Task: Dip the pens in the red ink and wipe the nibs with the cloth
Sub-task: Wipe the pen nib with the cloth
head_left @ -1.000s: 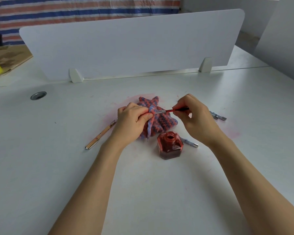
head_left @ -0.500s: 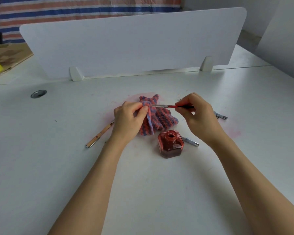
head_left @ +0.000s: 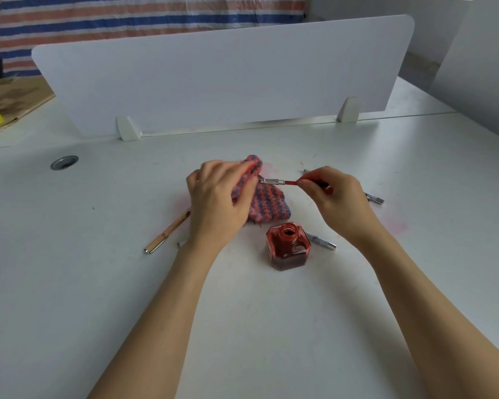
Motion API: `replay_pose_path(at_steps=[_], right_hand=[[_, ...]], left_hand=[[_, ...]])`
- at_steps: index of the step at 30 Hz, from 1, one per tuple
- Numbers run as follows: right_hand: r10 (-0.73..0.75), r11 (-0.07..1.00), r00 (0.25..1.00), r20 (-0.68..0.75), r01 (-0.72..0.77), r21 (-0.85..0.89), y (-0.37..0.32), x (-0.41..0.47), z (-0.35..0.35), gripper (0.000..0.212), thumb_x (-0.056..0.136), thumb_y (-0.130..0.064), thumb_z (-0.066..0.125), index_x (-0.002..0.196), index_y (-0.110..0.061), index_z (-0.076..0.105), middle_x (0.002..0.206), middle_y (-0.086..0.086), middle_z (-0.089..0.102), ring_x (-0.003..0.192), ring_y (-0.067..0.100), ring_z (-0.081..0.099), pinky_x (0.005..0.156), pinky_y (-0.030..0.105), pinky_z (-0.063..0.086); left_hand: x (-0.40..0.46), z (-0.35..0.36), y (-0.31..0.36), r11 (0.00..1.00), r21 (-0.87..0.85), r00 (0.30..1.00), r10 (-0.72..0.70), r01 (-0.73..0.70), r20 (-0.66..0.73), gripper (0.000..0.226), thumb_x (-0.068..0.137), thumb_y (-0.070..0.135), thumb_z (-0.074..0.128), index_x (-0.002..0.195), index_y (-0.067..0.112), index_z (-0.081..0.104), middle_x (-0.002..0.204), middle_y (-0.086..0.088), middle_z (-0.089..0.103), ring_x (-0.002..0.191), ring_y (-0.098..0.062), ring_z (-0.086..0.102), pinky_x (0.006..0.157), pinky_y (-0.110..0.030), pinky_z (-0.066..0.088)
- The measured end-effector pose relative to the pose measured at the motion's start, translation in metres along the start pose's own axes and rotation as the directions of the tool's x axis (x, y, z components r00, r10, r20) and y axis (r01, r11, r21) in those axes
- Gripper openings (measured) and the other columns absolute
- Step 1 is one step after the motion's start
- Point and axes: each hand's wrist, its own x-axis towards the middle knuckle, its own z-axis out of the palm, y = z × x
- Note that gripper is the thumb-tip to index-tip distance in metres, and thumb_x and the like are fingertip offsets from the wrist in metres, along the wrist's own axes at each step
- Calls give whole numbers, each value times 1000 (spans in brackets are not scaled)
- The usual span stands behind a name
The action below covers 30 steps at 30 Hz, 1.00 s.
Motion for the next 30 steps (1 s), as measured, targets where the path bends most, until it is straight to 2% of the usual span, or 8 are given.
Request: replay_pose_path(at_steps=[5, 8, 10, 12, 17, 19, 25, 30], right_hand=[[-33, 999, 999, 16, 33, 8, -3, -1, 0, 15, 89, -13, 56, 92, -6, 68, 76, -6, 56, 66, 2, 51, 61, 5, 37], [-46, 999, 998, -44, 47, 25, 0, -4, 2, 21, 91, -14, 52, 108, -10, 63, 89, -3, 58, 76, 8, 53, 66, 9, 38], [-60, 998, 990, -125, 57, -29, 4, -11, 0, 28, 91, -12, 50, 119, -11, 56, 97, -3, 54, 84, 12, 50, 73, 13, 39], [-88, 986, 985, -150, 65, -156, 11, -20, -4, 29, 90, -10, 52, 118, -12, 55, 97, -2, 54, 90, 18, 50, 77, 25, 41], [-65, 855, 977, 203, 160, -493, 27, -49, -7, 28, 87, -22, 59, 112, -12, 62, 103, 8, 62, 99, 30, 47, 83, 38, 40], [-54, 806, 968, 245, 187, -561, 28, -55, -3, 25, 88, -26, 57, 107, -13, 65, 104, 8, 62, 99, 30, 47, 82, 39, 39], [-29, 826, 992, 120, 91, -556, 25, -58, -2, 18, 91, -21, 50, 100, -10, 62, 101, 8, 61, 98, 28, 46, 80, 35, 39], [23, 969, 995, -94, -45, -244, 18, -64, -19, 9, 91, -13, 51, 97, -10, 57, 90, 6, 63, 86, 26, 54, 71, 34, 43]], left_hand=[[-3, 6, 3, 990, -110, 988, 97, -84, 121, 28, 84, 32, 52, 96, 15, 70, 89, 0, 68, 90, -15, 52, 78, -33, 33], [-4, 7, 2, 995, -93, 992, 55, -44, 110, 25, 84, 30, 51, 90, 13, 69, 84, -1, 68, 85, -17, 52, 76, -39, 38], [-4, 7, 1, 997, -80, 996, 23, -16, 87, 26, 85, 29, 51, 91, 11, 68, 84, -3, 68, 84, -16, 51, 76, -40, 40], [-4, 5, 1, 998, -66, 998, -14, 18, 64, 27, 86, 29, 50, 93, 9, 68, 85, -4, 68, 84, -14, 49, 78, -35, 36], [-4, 2, 5, 996, -58, 997, -74, 74, 12, 27, 86, 28, 49, 94, 9, 67, 87, -6, 67, 85, -21, 54, 78, -29, 32], [-4, 1, 7, 994, -63, 996, -89, 90, 22, 28, 86, 28, 48, 95, 9, 67, 88, -6, 67, 84, -24, 56, 78, -29, 32], [-13, -6, 16, 991, -79, 993, -100, 104, 55, 29, 86, 29, 48, 94, 9, 68, 87, -6, 67, 84, -23, 56, 79, -36, 37], [-37, -24, 22, 992, -103, 996, -68, 74, 56, 25, 85, 27, 51, 91, 9, 67, 82, -3, 66, 81, -17, 53, 75, -32, 35]])
